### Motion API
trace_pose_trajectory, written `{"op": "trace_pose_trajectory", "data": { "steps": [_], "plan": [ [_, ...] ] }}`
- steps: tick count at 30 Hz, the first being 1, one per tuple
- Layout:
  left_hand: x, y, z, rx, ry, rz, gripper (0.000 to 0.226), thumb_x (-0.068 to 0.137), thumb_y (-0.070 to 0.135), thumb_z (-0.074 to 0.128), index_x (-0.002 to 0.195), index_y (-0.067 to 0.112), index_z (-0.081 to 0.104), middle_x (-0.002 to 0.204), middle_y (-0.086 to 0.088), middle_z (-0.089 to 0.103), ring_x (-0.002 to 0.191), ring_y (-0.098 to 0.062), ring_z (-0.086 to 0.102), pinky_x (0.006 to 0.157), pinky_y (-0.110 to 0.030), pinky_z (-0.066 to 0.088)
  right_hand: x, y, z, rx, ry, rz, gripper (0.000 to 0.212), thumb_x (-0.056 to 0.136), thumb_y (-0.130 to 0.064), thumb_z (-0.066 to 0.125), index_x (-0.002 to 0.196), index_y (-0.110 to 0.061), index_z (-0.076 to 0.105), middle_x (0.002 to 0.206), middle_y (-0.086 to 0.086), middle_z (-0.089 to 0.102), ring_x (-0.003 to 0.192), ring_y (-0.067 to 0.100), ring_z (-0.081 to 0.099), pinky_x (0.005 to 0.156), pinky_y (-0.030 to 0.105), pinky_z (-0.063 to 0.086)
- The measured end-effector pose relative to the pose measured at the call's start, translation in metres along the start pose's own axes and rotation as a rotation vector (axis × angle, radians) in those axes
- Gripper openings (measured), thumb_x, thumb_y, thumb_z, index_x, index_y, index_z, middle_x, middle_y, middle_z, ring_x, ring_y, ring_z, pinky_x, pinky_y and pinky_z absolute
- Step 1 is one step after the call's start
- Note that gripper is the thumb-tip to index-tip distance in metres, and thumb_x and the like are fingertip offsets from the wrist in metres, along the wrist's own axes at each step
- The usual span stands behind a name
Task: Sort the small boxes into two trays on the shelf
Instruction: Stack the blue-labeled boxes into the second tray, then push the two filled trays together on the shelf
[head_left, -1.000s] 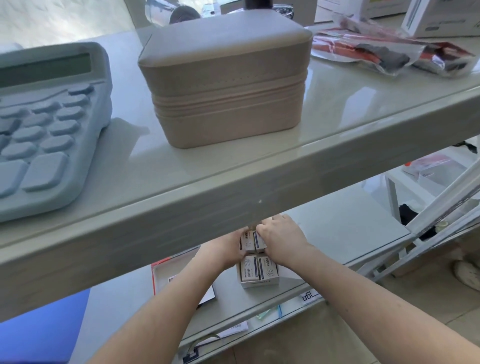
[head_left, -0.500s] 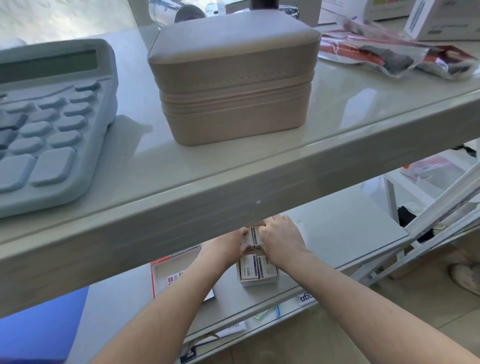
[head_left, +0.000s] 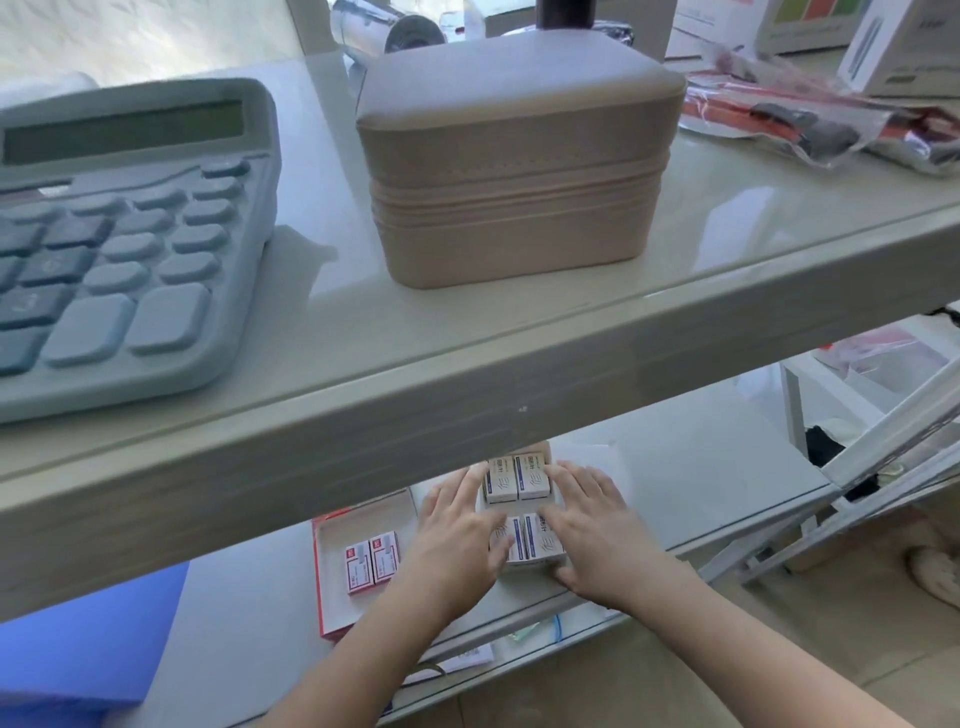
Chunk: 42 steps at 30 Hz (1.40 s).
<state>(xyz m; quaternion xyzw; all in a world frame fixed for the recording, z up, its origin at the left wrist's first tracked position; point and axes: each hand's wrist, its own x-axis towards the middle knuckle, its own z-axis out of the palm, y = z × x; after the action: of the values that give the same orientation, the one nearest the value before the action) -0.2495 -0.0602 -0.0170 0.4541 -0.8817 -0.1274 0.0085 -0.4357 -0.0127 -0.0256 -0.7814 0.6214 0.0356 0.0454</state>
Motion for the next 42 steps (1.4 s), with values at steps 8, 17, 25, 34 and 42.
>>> {"op": "trace_pose_trajectory", "data": {
  "steps": [8, 17, 25, 34, 42],
  "plan": [
    [-0.003, 0.003, 0.000, -0.020, -0.037, -0.036, 0.041, 0.100, 0.045, 0.033, 0.133, 0.030, 0.052, 0.161, -0.003, 0.010, 0.148, -0.020, 0.001, 0.118, -0.039, 0.002, 0.001, 0.002, 0.006, 0.081, 0.056, 0.006, 0.053, 0.075, -0.039, 0.069, 0.121, -0.018, 0.055, 0.152, 0.011, 0.028, 0.142, 0.029, 0.017, 0.118, 0.042, 0.013],
    [-0.055, -0.046, 0.007, -0.441, 0.471, -0.312, 0.048, 0.091, 0.029, 0.062, 0.137, 0.025, 0.048, 0.148, 0.000, 0.041, 0.139, -0.017, 0.031, 0.114, -0.037, 0.029, -0.010, 0.010, -0.001, 0.584, 0.244, 0.329, 0.063, 0.088, -0.051, 0.058, 0.138, -0.016, 0.044, 0.142, 0.001, 0.042, 0.130, 0.019, 0.035, 0.111, 0.036, 0.029],
    [-0.112, -0.093, 0.016, -0.768, 0.329, -0.630, 0.071, 0.069, 0.032, 0.080, 0.123, 0.059, 0.041, 0.121, 0.018, 0.056, 0.113, -0.010, 0.055, 0.099, -0.043, 0.047, 0.001, 0.004, -0.003, 0.631, 0.127, 0.385, 0.025, 0.095, -0.029, 0.056, 0.111, -0.012, 0.064, 0.099, 0.002, 0.055, 0.078, 0.004, 0.058, 0.067, 0.020, 0.043],
    [-0.108, -0.081, 0.021, -0.834, 0.359, -0.530, 0.080, 0.075, 0.013, 0.079, 0.116, 0.069, 0.040, 0.116, 0.027, 0.060, 0.106, 0.006, 0.058, 0.092, -0.025, 0.049, 0.014, -0.021, -0.005, 0.624, 0.115, 0.275, 0.018, 0.097, -0.022, 0.050, 0.104, -0.014, 0.065, 0.094, 0.000, 0.054, 0.080, 0.007, 0.059, 0.063, 0.016, 0.044],
    [-0.119, -0.067, 0.025, -0.834, 0.350, -0.480, 0.071, 0.078, 0.033, 0.076, 0.131, 0.055, 0.034, 0.129, 0.027, 0.045, 0.120, 0.003, 0.048, 0.101, -0.026, 0.042, 0.007, -0.030, -0.006, 0.620, 0.079, 0.203, 0.019, 0.097, -0.028, 0.048, 0.106, -0.016, 0.060, 0.104, -0.004, 0.055, 0.094, 0.014, 0.055, 0.085, 0.035, 0.051]
  ]
}}
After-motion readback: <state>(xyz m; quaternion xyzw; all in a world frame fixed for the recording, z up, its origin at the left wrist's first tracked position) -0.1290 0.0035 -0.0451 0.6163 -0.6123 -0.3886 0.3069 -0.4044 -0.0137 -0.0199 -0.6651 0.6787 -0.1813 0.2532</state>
